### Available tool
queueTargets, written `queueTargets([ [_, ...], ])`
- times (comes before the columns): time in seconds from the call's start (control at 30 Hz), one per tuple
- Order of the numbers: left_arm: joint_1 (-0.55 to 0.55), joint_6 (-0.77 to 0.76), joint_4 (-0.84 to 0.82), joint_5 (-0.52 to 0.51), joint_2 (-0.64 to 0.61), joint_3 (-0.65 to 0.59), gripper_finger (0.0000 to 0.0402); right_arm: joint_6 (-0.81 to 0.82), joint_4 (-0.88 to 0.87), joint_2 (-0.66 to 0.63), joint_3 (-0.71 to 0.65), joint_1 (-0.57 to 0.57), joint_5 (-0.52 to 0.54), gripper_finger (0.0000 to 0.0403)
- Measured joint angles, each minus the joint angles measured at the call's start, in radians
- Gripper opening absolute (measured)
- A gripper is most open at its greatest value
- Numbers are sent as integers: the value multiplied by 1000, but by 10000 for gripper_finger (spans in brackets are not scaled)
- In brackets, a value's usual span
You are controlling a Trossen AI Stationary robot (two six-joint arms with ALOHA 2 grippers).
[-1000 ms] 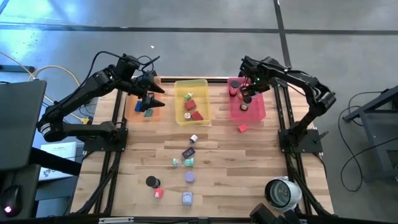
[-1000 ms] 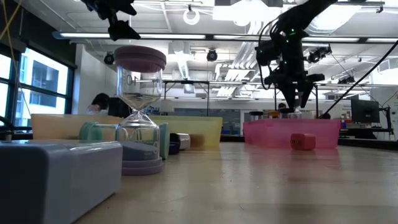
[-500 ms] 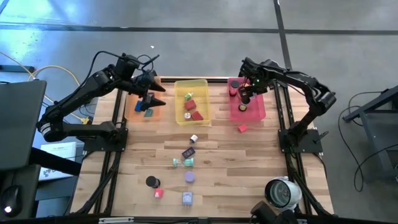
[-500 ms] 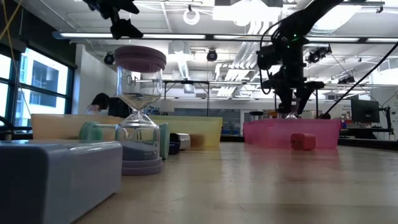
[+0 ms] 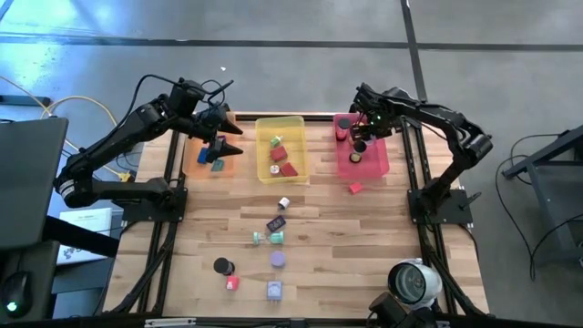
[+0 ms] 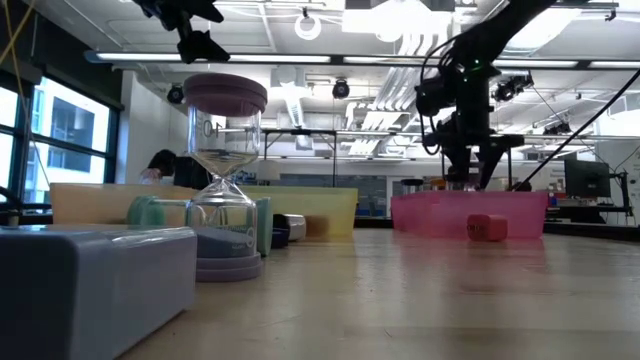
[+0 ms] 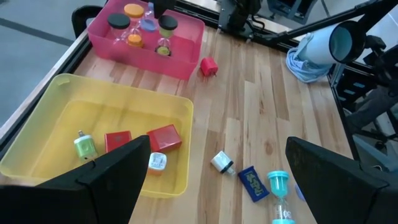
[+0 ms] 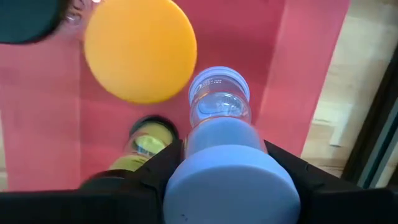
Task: Pick & Place Office items
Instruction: Put the top purple sand timer into the pink bin
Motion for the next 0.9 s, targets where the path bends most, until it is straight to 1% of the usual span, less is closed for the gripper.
queueTargets([
  [0.3,0,17,20,-2,0,0,366,22,37,0,-80,0,-29,171],
  [0.47,0,24,22,-2,0,0,366,33,87,1,-115,-9,-87,171],
  [0.73,0,5,22,-2,0,0,366,14,89,1,-118,-13,-75,171],
  [0.8,0,4,22,-2,0,0,366,11,89,1,-118,-12,-79,188],
  [0.9,0,3,22,-2,0,0,366,11,91,1,-118,-10,-94,243],
])
